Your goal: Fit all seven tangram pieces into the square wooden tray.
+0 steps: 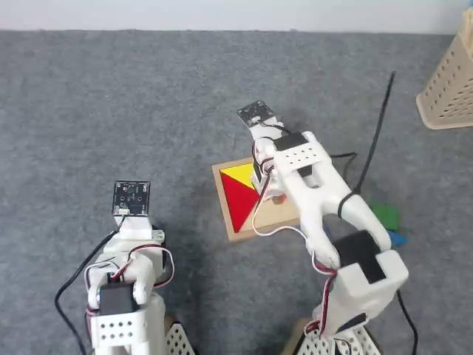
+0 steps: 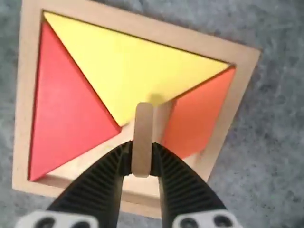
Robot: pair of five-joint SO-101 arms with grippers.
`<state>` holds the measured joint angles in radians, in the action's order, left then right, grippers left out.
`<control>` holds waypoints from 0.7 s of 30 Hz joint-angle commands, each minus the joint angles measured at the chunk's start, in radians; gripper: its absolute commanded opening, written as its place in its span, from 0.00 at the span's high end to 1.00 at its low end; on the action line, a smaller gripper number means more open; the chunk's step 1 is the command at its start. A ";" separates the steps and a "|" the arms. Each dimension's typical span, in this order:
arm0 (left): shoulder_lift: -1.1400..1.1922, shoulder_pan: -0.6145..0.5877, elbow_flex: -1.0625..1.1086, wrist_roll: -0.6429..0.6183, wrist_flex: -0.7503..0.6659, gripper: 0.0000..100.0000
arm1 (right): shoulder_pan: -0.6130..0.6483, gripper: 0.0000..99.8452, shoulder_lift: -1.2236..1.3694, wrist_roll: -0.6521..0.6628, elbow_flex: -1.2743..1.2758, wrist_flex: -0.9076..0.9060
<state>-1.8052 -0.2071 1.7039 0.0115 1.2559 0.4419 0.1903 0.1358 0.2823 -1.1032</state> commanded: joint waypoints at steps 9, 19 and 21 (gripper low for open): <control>-0.021 -0.005 -0.019 -0.008 0.006 0.99 | 0.005 0.94 -0.007 -0.133 -0.068 -0.062; -0.021 -0.005 -0.019 -0.008 0.006 0.99 | 0.013 0.94 -0.016 -0.153 -0.075 -0.067; -0.021 -0.005 -0.019 -0.008 0.006 0.99 | 0.021 0.94 -0.015 -0.153 -0.083 -0.071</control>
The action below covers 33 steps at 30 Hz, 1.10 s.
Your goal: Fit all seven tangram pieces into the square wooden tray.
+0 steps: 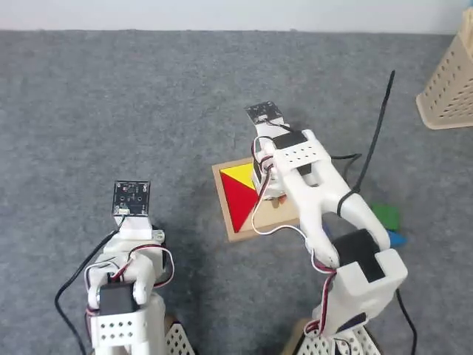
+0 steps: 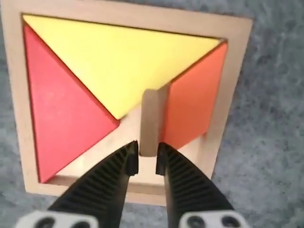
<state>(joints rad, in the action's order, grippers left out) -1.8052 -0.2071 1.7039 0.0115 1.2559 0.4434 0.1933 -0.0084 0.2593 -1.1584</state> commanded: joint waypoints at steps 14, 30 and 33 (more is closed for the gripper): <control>-0.021 -0.005 -0.019 -0.008 0.006 0.99 | 0.104 0.94 -0.019 -0.006 -0.066 -0.021; -0.021 -0.005 -0.019 -0.008 0.006 0.99 | -0.035 0.97 -0.097 -0.006 -0.064 -0.067; -0.021 -0.005 -0.019 -0.008 0.006 0.99 | 0.016 0.97 -0.085 -0.006 -0.064 -0.064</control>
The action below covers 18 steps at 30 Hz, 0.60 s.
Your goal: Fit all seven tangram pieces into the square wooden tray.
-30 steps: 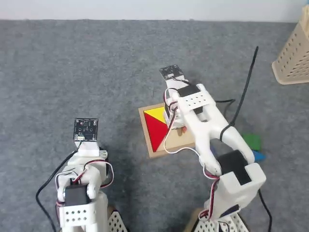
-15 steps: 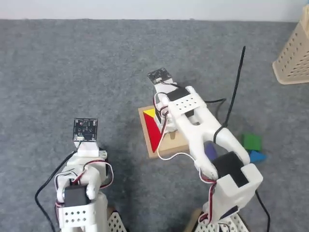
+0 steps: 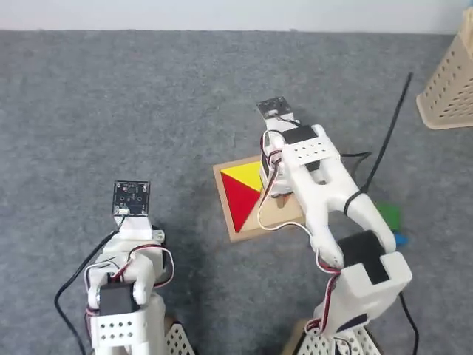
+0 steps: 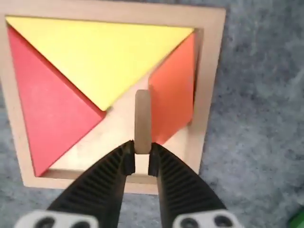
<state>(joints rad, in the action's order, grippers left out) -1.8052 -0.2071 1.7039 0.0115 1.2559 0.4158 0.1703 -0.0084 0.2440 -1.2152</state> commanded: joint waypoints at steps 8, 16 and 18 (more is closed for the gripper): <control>-0.021 -0.005 -0.019 -0.008 0.006 0.99 | 0.084 0.98 0.022 0.008 -0.072 0.001; -0.021 -0.005 -0.019 -0.008 0.006 0.99 | -0.019 0.98 -0.045 0.025 -0.140 -0.110; -0.021 -0.005 -0.019 -0.008 0.006 0.99 | -0.028 0.97 -0.045 0.035 -0.138 -0.114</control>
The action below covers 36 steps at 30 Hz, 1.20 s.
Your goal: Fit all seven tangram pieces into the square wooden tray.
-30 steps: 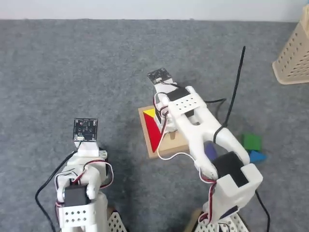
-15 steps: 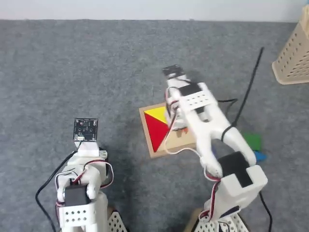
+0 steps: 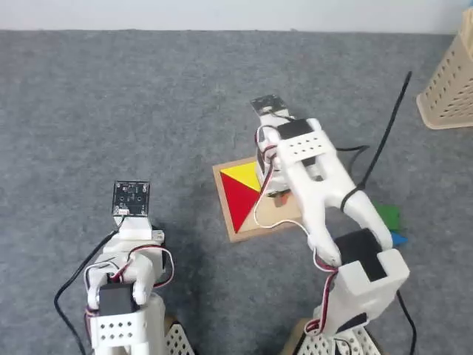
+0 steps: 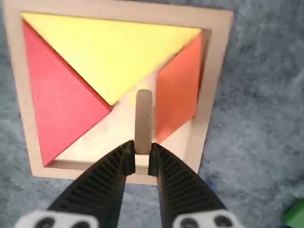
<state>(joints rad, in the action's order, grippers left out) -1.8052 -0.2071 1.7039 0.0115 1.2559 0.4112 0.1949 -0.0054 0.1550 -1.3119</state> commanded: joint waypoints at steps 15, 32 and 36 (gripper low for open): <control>-0.021 -0.005 -0.019 -0.008 0.006 0.99 | 0.004 0.88 -0.067 0.034 -0.048 -0.016; -0.021 -0.005 -0.019 -0.008 0.006 0.99 | 0.096 0.89 -0.007 0.034 -0.046 -0.007; -0.021 -0.005 -0.019 -0.008 0.006 0.99 | 0.094 0.95 0.027 0.034 -0.046 0.013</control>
<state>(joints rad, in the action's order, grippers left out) -1.8052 -0.2071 1.7039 0.0115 1.2559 0.5048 0.2578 0.0115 0.1550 -1.3057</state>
